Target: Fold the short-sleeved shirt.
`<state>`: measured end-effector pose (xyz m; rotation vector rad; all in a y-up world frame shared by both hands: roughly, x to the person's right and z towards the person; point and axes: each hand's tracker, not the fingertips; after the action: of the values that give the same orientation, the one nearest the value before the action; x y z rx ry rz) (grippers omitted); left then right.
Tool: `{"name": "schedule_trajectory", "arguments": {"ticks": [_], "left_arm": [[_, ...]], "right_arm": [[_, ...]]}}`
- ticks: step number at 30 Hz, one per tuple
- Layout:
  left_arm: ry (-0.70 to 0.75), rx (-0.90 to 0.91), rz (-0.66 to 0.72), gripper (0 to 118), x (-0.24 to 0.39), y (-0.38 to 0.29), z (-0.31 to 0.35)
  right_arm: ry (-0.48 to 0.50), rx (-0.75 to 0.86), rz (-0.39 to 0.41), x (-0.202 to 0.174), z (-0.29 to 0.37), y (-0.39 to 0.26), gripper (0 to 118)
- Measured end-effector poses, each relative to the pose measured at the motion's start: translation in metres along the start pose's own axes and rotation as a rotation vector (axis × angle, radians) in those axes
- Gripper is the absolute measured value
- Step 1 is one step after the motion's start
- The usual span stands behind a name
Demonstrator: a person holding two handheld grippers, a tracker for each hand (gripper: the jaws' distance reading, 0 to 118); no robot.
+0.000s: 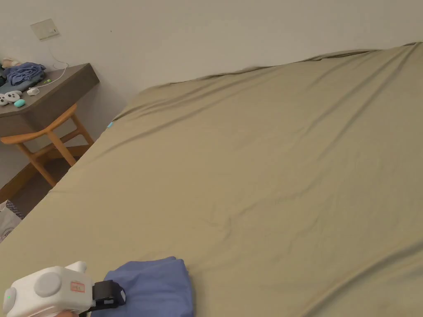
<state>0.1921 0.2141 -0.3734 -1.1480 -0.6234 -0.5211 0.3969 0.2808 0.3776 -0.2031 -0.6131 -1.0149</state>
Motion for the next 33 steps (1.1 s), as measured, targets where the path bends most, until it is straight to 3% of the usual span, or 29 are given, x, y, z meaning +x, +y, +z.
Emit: {"name": "schedule_trajectory", "arguments": {"ticks": [1,3,5,7,8,9,10,11,13,17,22,29,33], "left_arm": [[0.07,0.012,-0.049,118,0.005,-0.002,-0.001],[-0.074,0.104,-0.073,118,0.013,-0.004,0.021],[-0.19,0.158,-0.004,118,0.024,-0.007,0.045],[-0.215,0.206,0.007,118,0.045,-0.007,0.068],[-0.237,0.254,-0.025,110,0.058,-0.007,0.083],[-0.256,0.31,-0.06,88,0.071,-0.008,0.096],[-0.26,0.394,-0.089,26,0.088,-0.009,0.114],[-0.237,0.486,-0.109,0,0.108,-0.007,0.132],[-0.186,0.646,-0.128,0,0.148,-0.01,0.171],[-0.332,0.864,-0.157,0,0.213,-0.021,0.249],[-0.36,1.044,-0.126,0,0.261,-0.054,0.289],[-0.278,1.127,-0.174,0,0.292,-0.075,0.312],[-0.3,1.147,-0.167,0,0.294,-0.081,0.323]], "right_arm": [[-0.002,-0.002,0.001,-0.002,0.0,0.0,3],[-0.047,-0.014,0.044,-0.008,-0.001,0.0,3],[-0.121,-0.028,0.118,-0.012,-0.001,0.001,4],[-0.204,-0.032,0.173,-0.02,-0.003,0.004,4],[-0.24,-0.035,0.188,-0.02,-0.003,0.01,4],[-0.269,-0.031,0.21,-0.025,-0.004,0.017,4],[-0.32,-0.005,0.259,-0.036,-0.004,0.029,4],[-0.364,0.048,0.326,-0.051,-0.003,0.045,4],[-0.395,0.183,0.404,-0.077,0.004,0.078,4],[-0.419,0.488,0.519,-0.147,0.024,0.128,4],[-0.512,0.647,0.688,-0.188,0.024,0.125,4],[-0.459,0.613,0.678,-0.188,0.009,0.106,4],[-0.451,0.613,0.691,-0.194,0.009,0.102,4]]}}
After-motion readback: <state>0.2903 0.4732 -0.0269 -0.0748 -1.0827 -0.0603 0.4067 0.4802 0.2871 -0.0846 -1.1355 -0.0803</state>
